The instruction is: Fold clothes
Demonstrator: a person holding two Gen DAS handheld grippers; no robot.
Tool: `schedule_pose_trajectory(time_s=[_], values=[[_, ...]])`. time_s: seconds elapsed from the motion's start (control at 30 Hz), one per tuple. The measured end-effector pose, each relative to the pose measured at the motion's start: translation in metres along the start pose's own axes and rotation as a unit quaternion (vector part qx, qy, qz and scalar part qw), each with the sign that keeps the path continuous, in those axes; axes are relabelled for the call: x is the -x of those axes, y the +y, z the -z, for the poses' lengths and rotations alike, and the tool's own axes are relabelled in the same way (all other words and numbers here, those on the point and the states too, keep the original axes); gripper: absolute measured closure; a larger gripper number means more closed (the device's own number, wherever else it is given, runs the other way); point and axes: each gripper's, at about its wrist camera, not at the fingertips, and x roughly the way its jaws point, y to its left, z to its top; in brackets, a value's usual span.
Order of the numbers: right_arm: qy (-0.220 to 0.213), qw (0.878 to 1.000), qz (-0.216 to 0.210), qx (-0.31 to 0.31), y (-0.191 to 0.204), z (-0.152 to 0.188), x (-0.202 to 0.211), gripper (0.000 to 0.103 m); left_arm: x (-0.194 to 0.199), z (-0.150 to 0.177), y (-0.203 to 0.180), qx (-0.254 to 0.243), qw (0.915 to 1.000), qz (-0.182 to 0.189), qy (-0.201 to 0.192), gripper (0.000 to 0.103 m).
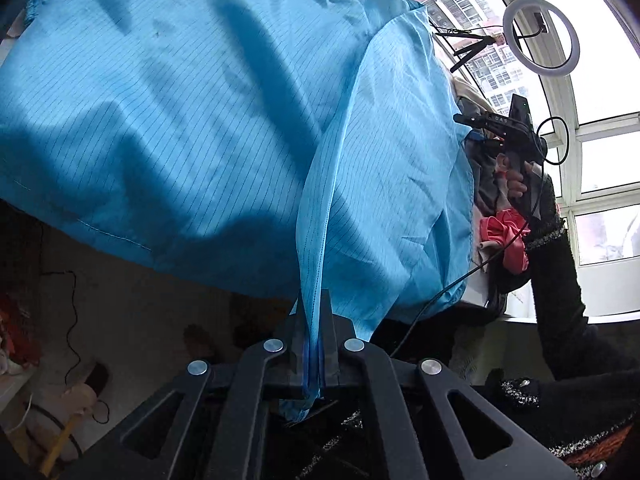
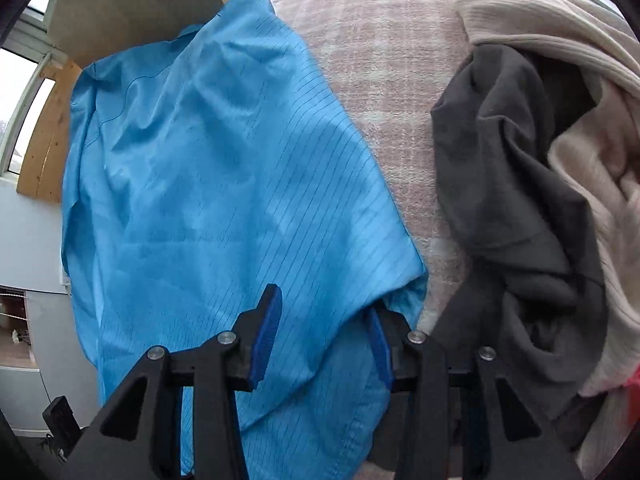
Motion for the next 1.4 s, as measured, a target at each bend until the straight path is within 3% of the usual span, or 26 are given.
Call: schedule_pose_trajectory(time_s=[0.03, 0.17, 0.23, 0.33, 0.47, 0.53, 0.63, 0.67, 0.8, 0.93, 0.97, 1.0, 1.07, 1.17, 1.23, 1.3, 1.4], values=[[-0.004, 1.000, -0.005, 0.006, 0.002, -0.001, -0.003, 0.102, 0.000, 0.001, -0.002, -0.003, 1.0000, -0.003, 0.002, 0.103], [-0.028, 0.999, 0.016, 0.041, 0.009, -0.003, 0.023, 0.102, 0.006, 0.014, -0.019, -0.028, 0.9994, -0.020, 0.002, 0.102], [-0.047, 0.997, 0.046, 0.048, 0.005, -0.011, 0.042, 0.102, 0.003, 0.022, -0.037, -0.075, 0.9950, -0.066, -0.003, 0.099], [-0.080, 0.992, 0.089, 0.042, -0.005, -0.024, 0.065, 0.101, -0.019, 0.029, -0.050, -0.144, 0.9739, -0.175, 0.001, 0.092], [-0.038, 0.995, 0.092, 0.026, -0.006, -0.028, 0.045, 0.101, -0.036, 0.029, -0.052, -0.177, 0.9533, -0.245, 0.012, 0.091], [-0.035, 0.996, 0.080, 0.025, -0.004, -0.020, 0.043, 0.096, -0.034, 0.035, -0.066, -0.201, 0.9514, -0.233, 0.002, 0.091], [-0.031, 0.997, 0.061, 0.025, -0.001, -0.009, 0.041, 0.086, -0.037, 0.049, -0.101, -0.258, 0.9476, -0.189, -0.013, 0.068], [-0.030, 0.998, 0.056, 0.025, 0.000, -0.005, 0.040, 0.086, -0.044, 0.056, -0.115, -0.282, 0.9432, -0.174, -0.013, 0.062], [-0.022, 0.999, 0.036, 0.010, -0.004, 0.006, 0.041, 0.086, -0.099, 0.078, -0.179, -0.369, 0.9209, -0.125, 0.013, 0.062], [0.008, 1.000, 0.011, -0.005, -0.004, 0.023, 0.047, 0.082, -0.144, 0.089, -0.210, -0.424, 0.8931, -0.144, 0.042, 0.062], [0.020, 1.000, 0.011, -0.003, -0.002, 0.034, 0.055, 0.082, -0.145, 0.091, -0.210, -0.423, 0.8946, -0.135, 0.052, 0.064], [0.030, 0.999, 0.010, 0.000, 0.000, 0.045, 0.063, 0.082, -0.138, 0.091, -0.207, -0.411, 0.9026, -0.111, 0.065, 0.065], [0.037, 0.998, -0.029, 0.030, 0.011, 0.076, 0.097, 0.082, -0.117, 0.090, -0.198, -0.396, 0.9123, -0.089, 0.057, 0.064], [0.020, 0.991, -0.112, 0.073, 0.021, 0.123, 0.160, 0.082, -0.083, 0.088, -0.182, -0.377, 0.9232, -0.067, 0.029, 0.062], [-0.014, 0.990, -0.124, 0.062, 0.018, 0.140, 0.185, 0.082, -0.089, 0.081, -0.172, -0.358, 0.9308, -0.069, 0.032, 0.062], [-0.035, 0.994, -0.082, 0.067, 0.024, 0.139, 0.180, 0.082, -0.112, 0.077, -0.169, -0.353, 0.9313, -0.083, 0.039, 0.062], [-0.026, 0.997, -0.048, 0.063, 0.030, 0.123, 0.146, 0.081, -0.142, 0.081, -0.170, -0.377, 0.9183, -0.114, 0.039, 0.063]])
